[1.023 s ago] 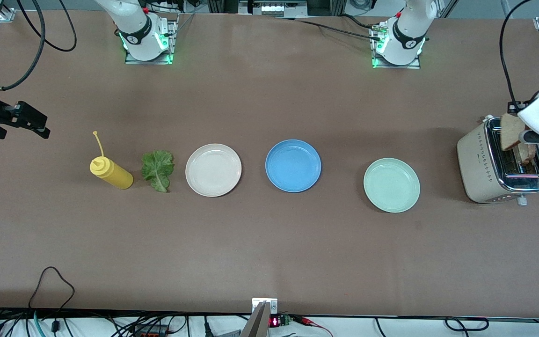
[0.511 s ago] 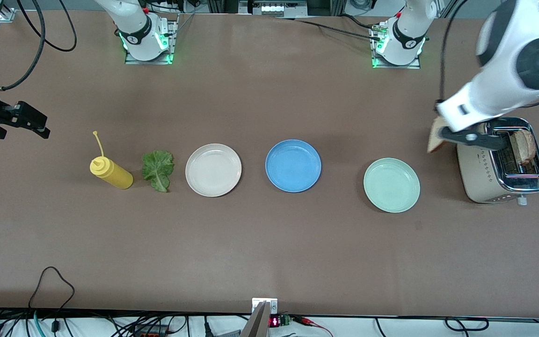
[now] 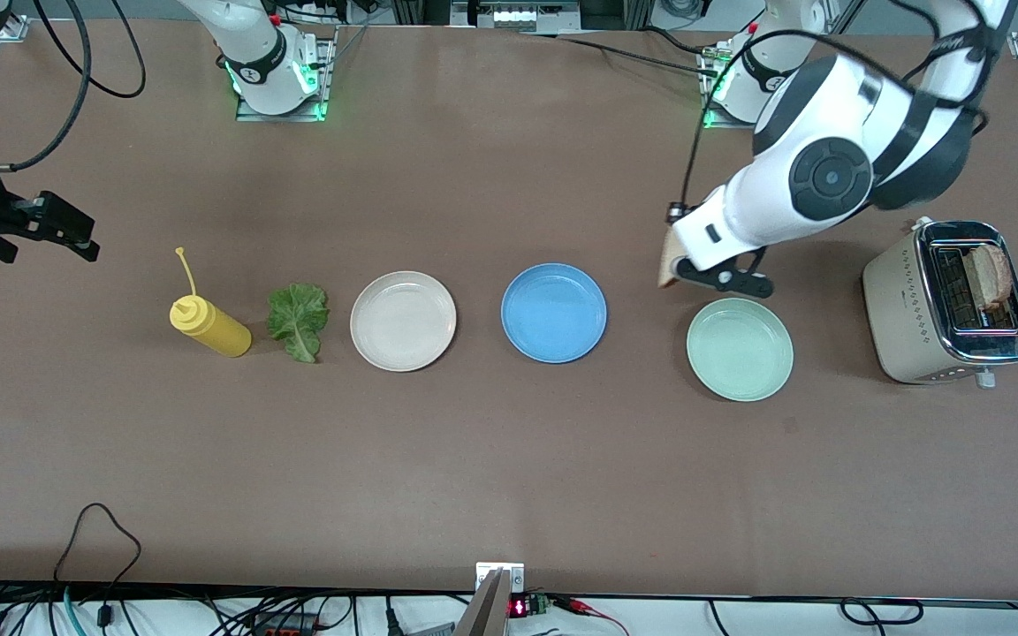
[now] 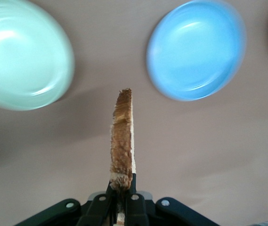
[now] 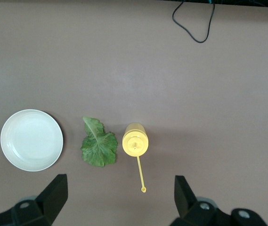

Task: Make sandwich in blue plate with both arms
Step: 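Carry the toast to the blue plate while the right gripper reaches lettuce, then lower the toast onto the blue plate while the right gripper grasps lettuce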

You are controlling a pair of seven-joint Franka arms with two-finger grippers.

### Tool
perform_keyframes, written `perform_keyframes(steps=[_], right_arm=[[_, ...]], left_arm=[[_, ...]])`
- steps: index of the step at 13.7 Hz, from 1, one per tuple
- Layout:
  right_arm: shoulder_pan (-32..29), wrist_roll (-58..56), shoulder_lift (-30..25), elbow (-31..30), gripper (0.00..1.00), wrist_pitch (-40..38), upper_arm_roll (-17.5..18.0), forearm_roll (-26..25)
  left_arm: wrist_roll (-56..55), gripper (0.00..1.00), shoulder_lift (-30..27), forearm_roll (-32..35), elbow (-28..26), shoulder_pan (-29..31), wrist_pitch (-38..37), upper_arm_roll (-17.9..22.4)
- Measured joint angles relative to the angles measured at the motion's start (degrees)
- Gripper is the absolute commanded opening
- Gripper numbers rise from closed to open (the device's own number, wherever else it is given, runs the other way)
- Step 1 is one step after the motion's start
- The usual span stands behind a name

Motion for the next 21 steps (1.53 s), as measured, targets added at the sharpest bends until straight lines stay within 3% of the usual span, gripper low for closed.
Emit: perform_keyframes(steps=[4, 8, 13, 19, 20, 21], right_arm=[[5.1, 0.1, 6.9, -0.5, 1.0, 1.5, 0.4, -0.2], [9.5, 0.4, 17.7, -0.7, 1.0, 5.0, 0.4, -1.3], [10.9, 0.3, 26.8, -0.7, 1.0, 9.5, 0.4, -2.3], [11.1, -0.4, 34.8, -0.7, 1.0, 12.2, 0.2, -2.3], [11.1, -0.4, 35.8, -0.7, 0.98, 12.6, 0.2, -2.3], [11.1, -0.5, 36.6, -0.7, 0.84, 13.1, 0.2, -2.3]], left_arm=[[1.8, 0.0, 6.5, -11.6, 0.5, 0.2, 8.8, 0.1], [14.6, 0.0, 14.1, -21.9, -0.2, 0.5, 18.4, 0.2], [28.9, 0.0, 17.9, -35.3, -8.9, 0.1, 36.5, 0.0], [41.3, 0.0, 19.9, -45.2, -13.1, 0.0, 39.1, 0.0], [42.6, 0.0, 20.3, -46.2, -13.4, 0.0, 39.1, -0.1], [43.6, 0.0, 20.6, -46.7, -13.6, 0.0, 39.3, -0.1]])
